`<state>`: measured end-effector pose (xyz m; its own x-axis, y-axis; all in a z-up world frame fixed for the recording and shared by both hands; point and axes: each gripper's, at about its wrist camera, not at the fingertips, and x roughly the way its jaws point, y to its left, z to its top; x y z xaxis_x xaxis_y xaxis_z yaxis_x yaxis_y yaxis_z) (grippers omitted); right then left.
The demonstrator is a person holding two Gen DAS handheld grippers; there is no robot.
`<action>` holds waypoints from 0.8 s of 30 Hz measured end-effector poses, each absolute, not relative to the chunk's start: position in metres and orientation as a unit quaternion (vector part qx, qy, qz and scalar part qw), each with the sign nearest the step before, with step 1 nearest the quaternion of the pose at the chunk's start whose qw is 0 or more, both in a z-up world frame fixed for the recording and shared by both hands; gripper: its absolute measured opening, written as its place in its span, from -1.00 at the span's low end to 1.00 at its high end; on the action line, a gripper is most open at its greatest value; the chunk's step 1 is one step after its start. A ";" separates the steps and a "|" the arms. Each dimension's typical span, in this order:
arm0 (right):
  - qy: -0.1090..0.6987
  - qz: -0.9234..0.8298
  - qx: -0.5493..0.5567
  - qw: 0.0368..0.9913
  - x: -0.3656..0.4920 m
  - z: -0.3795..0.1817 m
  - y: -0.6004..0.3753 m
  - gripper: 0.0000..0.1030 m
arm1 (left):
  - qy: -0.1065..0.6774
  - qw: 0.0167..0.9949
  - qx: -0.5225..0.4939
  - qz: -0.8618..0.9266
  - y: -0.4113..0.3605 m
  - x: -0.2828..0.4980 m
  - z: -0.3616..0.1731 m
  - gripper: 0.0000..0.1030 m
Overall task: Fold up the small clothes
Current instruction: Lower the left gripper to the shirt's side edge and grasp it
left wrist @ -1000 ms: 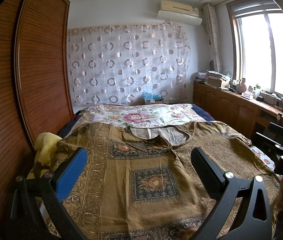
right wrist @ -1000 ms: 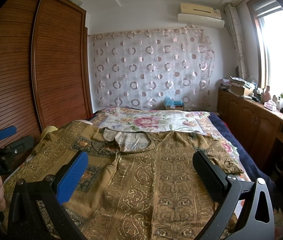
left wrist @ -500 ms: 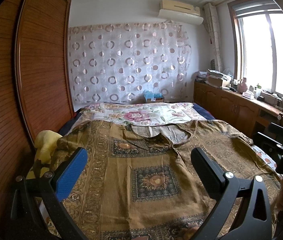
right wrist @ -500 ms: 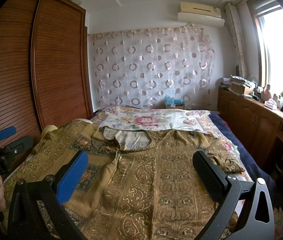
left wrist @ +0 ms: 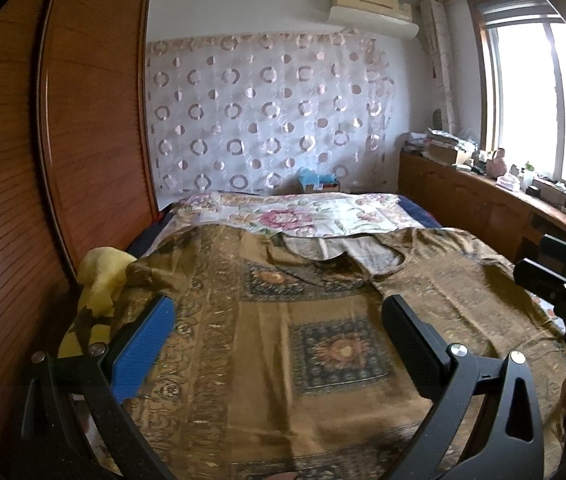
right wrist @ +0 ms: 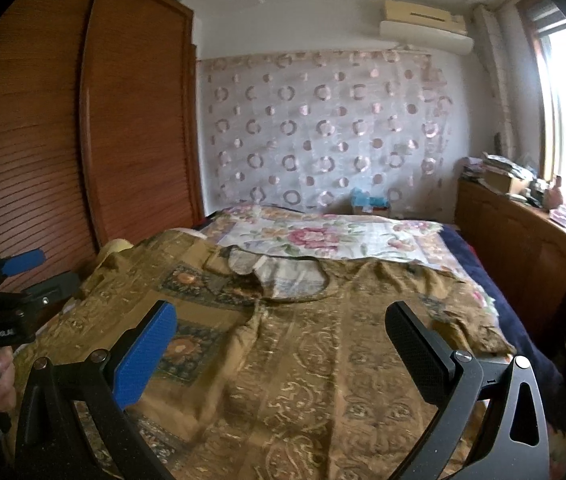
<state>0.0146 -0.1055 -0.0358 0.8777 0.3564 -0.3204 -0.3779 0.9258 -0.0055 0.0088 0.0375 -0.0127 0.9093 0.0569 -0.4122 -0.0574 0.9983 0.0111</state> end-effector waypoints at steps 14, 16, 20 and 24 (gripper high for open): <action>0.193 0.230 -0.055 0.952 0.059 -0.040 -0.093 1.00 | 0.283 0.957 0.020 0.056 0.106 0.033 -0.043 1.00; 0.198 0.239 -0.063 0.949 0.064 -0.042 -0.089 1.00 | 0.297 0.953 0.019 0.063 0.120 0.037 -0.047 1.00; 0.212 0.252 -0.089 0.940 0.070 -0.041 -0.082 1.00 | 0.311 0.948 0.014 0.072 0.147 0.041 -0.053 1.00; 0.223 0.266 -0.110 0.931 0.071 -0.038 -0.081 1.00 | 0.328 0.941 0.010 0.077 0.170 0.050 -0.057 0.94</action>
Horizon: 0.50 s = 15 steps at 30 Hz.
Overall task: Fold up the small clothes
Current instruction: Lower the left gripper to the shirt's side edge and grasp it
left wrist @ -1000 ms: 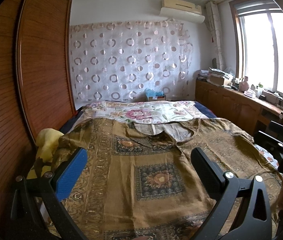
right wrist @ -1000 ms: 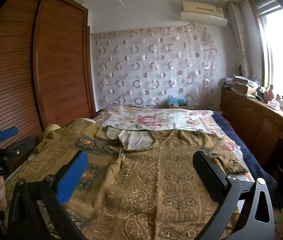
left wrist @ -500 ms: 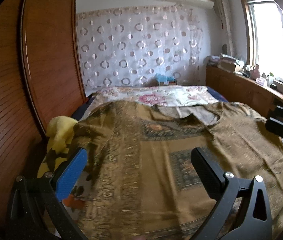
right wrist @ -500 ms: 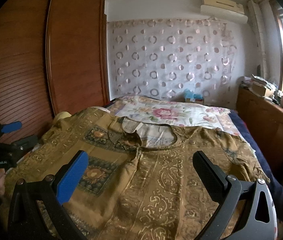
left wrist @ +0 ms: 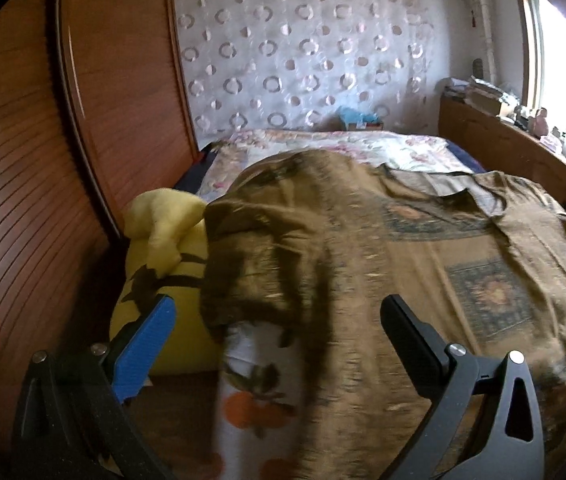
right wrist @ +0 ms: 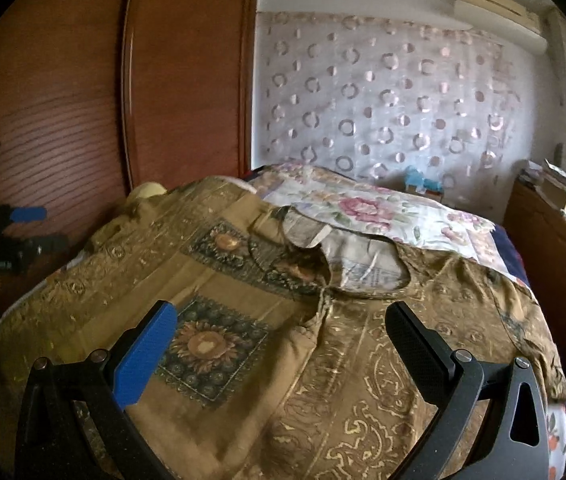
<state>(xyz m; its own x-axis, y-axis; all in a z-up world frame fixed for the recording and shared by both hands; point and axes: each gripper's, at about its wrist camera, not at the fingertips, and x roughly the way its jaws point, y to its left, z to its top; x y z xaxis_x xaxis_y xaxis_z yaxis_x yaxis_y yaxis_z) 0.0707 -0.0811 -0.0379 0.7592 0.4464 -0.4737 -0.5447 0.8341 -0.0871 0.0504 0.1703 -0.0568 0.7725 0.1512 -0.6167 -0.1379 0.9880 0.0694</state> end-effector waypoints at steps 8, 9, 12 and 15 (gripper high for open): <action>0.264 0.298 -0.112 0.910 0.079 -0.028 -0.088 1.00 | 0.378 0.923 -0.003 0.065 0.201 0.085 -0.073 0.64; 0.267 0.299 -0.115 0.909 0.080 -0.027 -0.089 1.00 | 0.385 0.921 -0.006 0.062 0.204 0.090 -0.075 0.62; 0.277 0.298 -0.121 0.905 0.083 -0.024 -0.094 1.00 | 0.402 0.914 -0.015 0.053 0.210 0.104 -0.083 0.42; 0.280 0.297 -0.124 0.905 0.081 -0.022 -0.091 1.00 | 0.420 0.906 -0.017 0.052 0.215 0.115 -0.091 0.12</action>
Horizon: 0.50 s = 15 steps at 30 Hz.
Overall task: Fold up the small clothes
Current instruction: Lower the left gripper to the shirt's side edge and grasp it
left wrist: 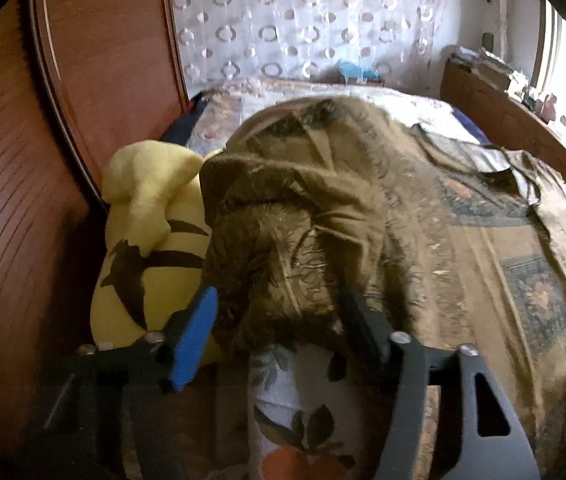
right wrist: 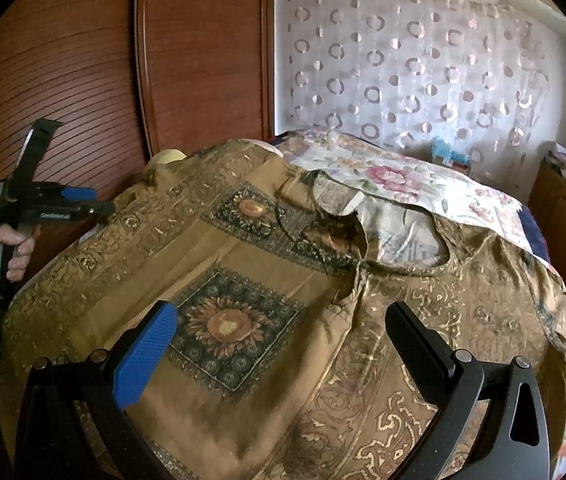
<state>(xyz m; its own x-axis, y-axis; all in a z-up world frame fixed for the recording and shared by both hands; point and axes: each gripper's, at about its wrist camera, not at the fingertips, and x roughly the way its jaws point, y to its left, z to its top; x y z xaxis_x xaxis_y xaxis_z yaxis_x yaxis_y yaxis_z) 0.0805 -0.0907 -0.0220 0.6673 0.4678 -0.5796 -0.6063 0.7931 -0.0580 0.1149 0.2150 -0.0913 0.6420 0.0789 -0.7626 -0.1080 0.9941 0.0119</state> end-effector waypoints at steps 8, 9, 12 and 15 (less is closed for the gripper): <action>0.280 0.294 -0.125 0.905 0.081 -0.026 -0.087 1.00 | 0.412 0.910 -0.043 0.036 0.226 0.117 -0.089 -0.94; 0.280 0.294 -0.122 0.906 0.081 -0.027 -0.087 1.00 | 0.404 0.913 -0.041 0.038 0.224 0.114 -0.083 -0.95; 0.282 0.292 -0.116 0.907 0.081 -0.028 -0.091 1.00 | 0.383 0.922 -0.030 0.036 0.216 0.110 -0.066 -0.96; 0.282 0.287 -0.109 0.909 0.081 -0.027 -0.096 1.00 | 0.361 0.932 -0.024 0.024 0.203 0.110 -0.043 -0.96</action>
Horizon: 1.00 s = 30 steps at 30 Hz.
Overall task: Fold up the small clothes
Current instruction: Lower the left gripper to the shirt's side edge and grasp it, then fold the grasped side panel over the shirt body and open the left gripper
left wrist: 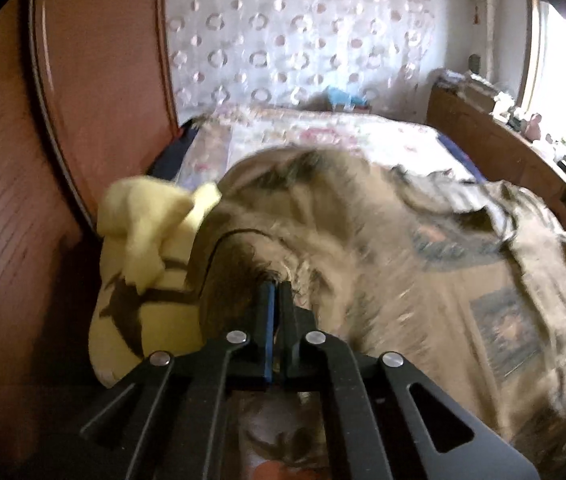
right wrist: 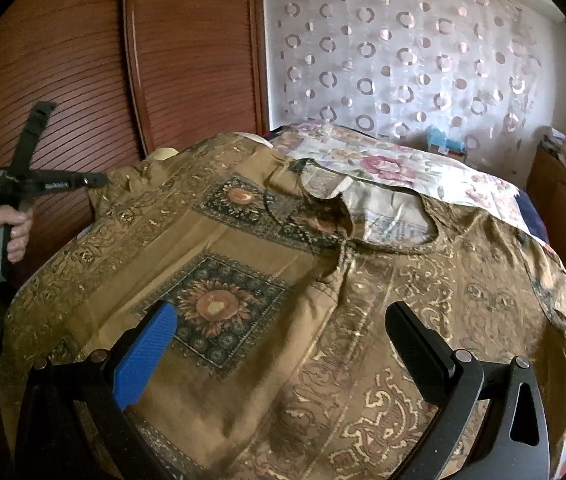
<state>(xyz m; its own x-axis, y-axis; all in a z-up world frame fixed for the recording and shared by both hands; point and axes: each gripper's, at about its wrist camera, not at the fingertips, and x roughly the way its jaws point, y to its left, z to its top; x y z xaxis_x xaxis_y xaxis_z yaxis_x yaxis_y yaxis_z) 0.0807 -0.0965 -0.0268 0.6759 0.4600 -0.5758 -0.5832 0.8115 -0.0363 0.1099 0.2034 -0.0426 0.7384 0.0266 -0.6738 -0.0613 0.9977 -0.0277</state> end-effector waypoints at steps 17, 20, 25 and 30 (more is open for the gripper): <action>0.286 0.268 -0.102 0.914 0.068 -0.030 -0.107 1.00 | 0.323 0.944 0.002 -0.072 0.129 0.086 -0.013 0.04; 0.288 0.268 -0.099 0.914 0.067 -0.033 -0.106 1.00 | 0.329 0.943 -0.002 -0.048 0.142 0.089 -0.018 0.31; 0.291 0.271 -0.094 0.913 0.069 -0.031 -0.112 1.00 | 0.364 0.931 -0.009 -0.007 0.163 0.110 -0.048 0.31; 0.295 0.274 -0.095 0.911 0.070 -0.032 -0.114 1.00 | 0.401 0.916 -0.021 0.021 0.177 0.125 -0.077 0.31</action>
